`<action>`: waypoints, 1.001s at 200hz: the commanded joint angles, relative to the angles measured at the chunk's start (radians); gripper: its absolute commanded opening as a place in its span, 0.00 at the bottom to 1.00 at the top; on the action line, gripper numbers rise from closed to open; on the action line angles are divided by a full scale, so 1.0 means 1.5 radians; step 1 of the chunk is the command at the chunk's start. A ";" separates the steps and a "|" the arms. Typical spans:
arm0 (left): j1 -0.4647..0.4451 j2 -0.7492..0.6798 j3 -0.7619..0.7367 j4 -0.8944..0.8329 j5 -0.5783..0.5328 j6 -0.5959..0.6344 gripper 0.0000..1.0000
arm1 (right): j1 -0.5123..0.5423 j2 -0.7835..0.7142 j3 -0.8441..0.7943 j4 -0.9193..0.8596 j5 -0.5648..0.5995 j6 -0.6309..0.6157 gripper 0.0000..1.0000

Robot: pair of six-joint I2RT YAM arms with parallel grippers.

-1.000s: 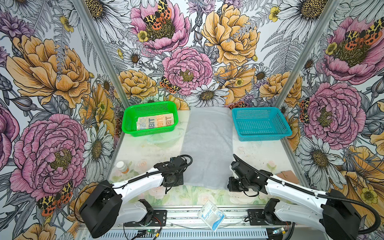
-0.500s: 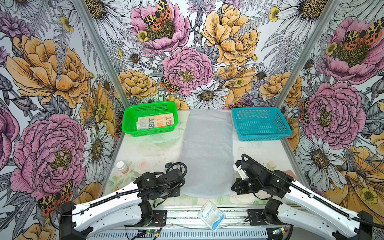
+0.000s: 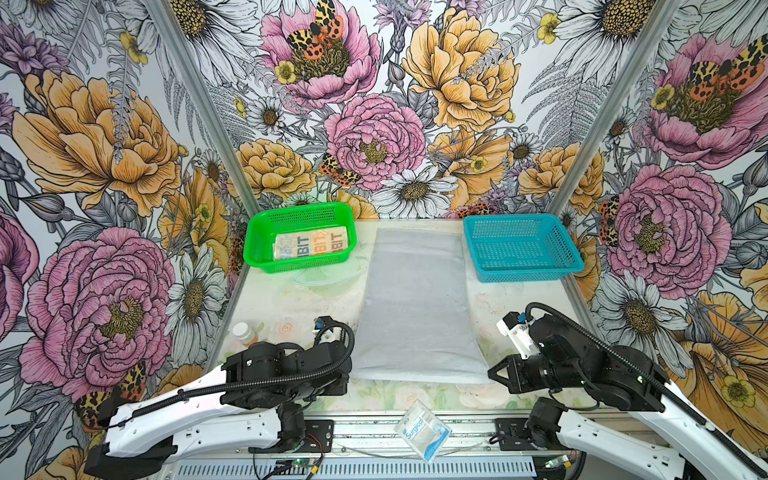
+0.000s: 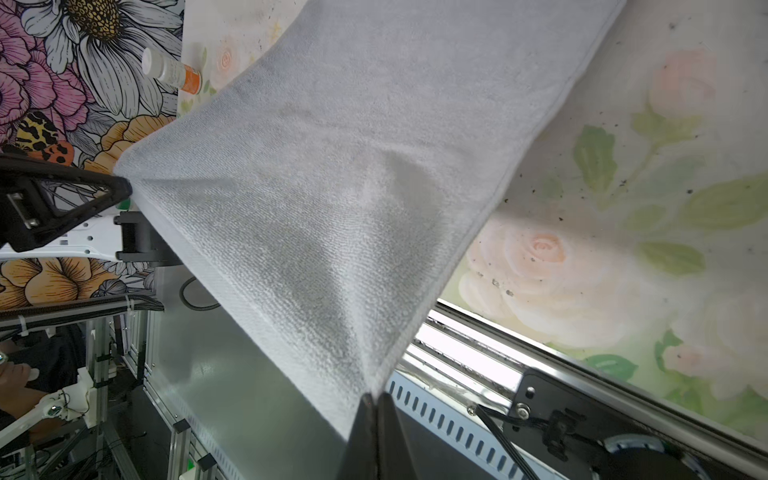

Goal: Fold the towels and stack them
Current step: 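Lift the near edge with both grippers and fold it toward the far edge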

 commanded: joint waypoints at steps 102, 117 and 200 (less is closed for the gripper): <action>0.449 0.316 0.167 0.347 0.161 0.491 0.00 | -0.218 0.345 0.135 0.288 0.154 -0.256 0.00; 0.500 0.390 0.224 0.367 0.183 0.527 0.00 | -0.253 0.401 0.180 0.310 0.151 -0.292 0.00; 0.595 0.745 0.568 0.388 0.200 0.593 0.00 | -0.379 0.685 0.422 0.359 0.114 -0.395 0.00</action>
